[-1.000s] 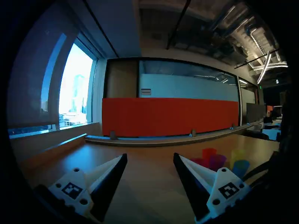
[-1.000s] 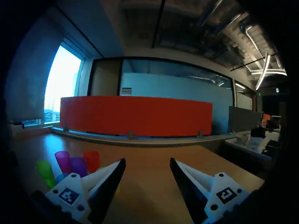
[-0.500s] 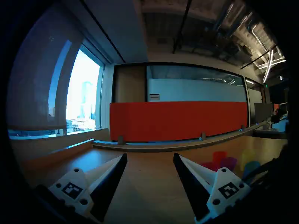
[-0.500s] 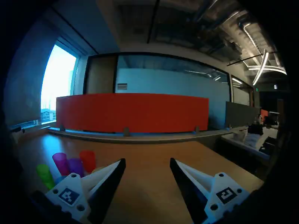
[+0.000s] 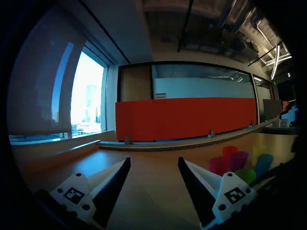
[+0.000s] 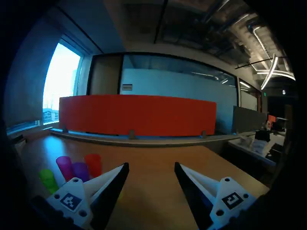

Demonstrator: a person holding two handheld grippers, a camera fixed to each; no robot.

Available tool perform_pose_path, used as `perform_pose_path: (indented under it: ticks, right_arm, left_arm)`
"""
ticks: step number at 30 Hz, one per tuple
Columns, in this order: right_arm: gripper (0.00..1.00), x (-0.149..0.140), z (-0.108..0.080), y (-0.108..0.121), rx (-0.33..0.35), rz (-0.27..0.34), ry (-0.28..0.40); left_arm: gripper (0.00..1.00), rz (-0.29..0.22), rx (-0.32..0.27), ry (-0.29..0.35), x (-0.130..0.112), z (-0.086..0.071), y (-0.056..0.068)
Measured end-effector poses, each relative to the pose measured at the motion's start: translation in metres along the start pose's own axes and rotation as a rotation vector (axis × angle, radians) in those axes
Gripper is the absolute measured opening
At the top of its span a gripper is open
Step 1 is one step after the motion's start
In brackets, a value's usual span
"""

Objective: Pour water

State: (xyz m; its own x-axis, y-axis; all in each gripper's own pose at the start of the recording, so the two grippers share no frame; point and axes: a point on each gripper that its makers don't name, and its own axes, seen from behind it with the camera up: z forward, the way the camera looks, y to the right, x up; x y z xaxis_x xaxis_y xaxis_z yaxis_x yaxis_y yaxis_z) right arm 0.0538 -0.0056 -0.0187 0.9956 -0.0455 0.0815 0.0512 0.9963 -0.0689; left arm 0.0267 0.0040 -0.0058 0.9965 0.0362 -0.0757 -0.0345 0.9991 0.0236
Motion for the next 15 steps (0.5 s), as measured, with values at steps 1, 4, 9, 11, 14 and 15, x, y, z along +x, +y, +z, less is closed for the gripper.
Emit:
perform_pose_path:
  ticks: [1, 4, 9, 11, 14, 15]
  right_arm:
    - [0.92, 0.0, 0.0, -0.001, 0.0, -0.003, -0.001]
    - [0.92, 0.001, 0.0, -0.002, 0.001, -0.011, -0.004]
    - [0.92, 0.002, 0.0, -0.001, -0.004, -0.014, -0.001]
    - [0.92, 0.001, 0.001, -0.001, -0.002, -0.013, -0.004]
    - [0.92, -0.001, 0.001, 0.0, -0.003, -0.017, -0.006]
    - [0.92, -0.001, 0.001, 0.0, -0.003, -0.019, -0.006]
  left_arm:
    - [0.91, -0.003, 0.0, -0.001, -0.001, 0.0, -0.001]
    - [0.91, -0.008, 0.0, -0.006, -0.005, -0.001, -0.002]
    - [0.91, -0.012, 0.002, -0.015, -0.008, -0.002, -0.004]
    - [0.91, -0.017, 0.0, -0.019, -0.009, -0.001, -0.004]
    - [0.91, -0.027, -0.001, -0.031, -0.013, 0.0, -0.005]
    - [0.91, -0.031, -0.001, -0.036, -0.015, 0.0, -0.005]
